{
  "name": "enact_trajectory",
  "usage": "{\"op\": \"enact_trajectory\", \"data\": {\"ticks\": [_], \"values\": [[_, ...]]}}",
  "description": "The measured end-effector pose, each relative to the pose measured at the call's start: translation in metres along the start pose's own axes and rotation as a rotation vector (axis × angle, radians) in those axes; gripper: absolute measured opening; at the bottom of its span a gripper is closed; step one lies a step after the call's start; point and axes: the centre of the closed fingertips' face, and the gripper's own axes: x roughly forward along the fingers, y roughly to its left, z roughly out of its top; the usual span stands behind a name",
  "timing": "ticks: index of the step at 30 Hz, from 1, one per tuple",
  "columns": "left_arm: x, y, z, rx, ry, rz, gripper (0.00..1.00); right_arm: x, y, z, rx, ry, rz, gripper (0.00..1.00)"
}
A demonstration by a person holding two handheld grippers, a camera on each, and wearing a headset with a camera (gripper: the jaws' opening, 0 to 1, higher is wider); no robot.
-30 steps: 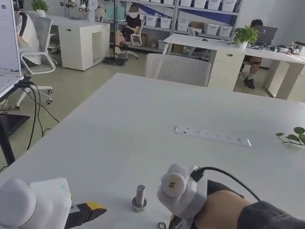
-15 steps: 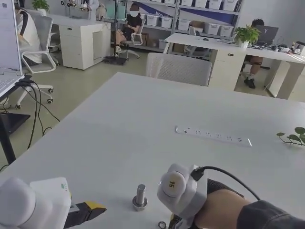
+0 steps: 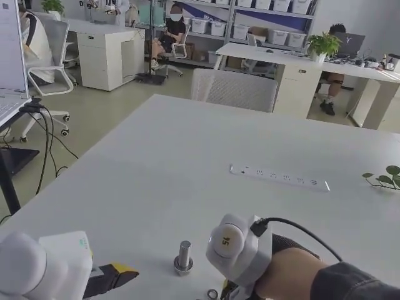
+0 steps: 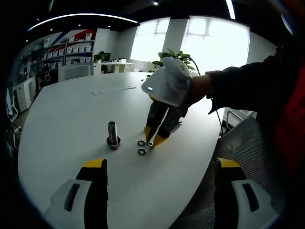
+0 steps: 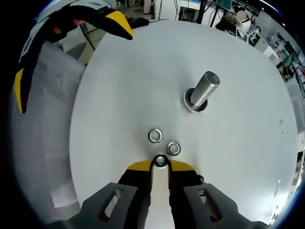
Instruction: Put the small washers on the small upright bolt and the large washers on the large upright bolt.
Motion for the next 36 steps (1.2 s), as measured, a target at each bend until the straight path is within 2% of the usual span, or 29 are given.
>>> {"op": "enact_trajectory", "data": {"ticks": [12, 19, 28, 36], "values": [[0.000, 0.000, -0.001, -0.001, -0.001, 0.001, 0.93, -0.002, 0.005, -0.005, -0.005, 0.011, 0.005, 0.13], [0.000, 0.000, -0.001, 0.002, -0.001, -0.001, 0.93, -0.011, 0.007, -0.012, 0.007, 0.013, 0.002, 0.13], [0.000, -0.001, 0.001, 0.006, 0.000, -0.005, 0.93, -0.024, 0.008, -0.029, 0.040, 0.013, -0.009, 0.13], [0.002, -0.002, 0.002, 0.010, 0.003, -0.011, 0.93, -0.037, 0.002, -0.046, 0.092, 0.007, -0.031, 0.13]]}}
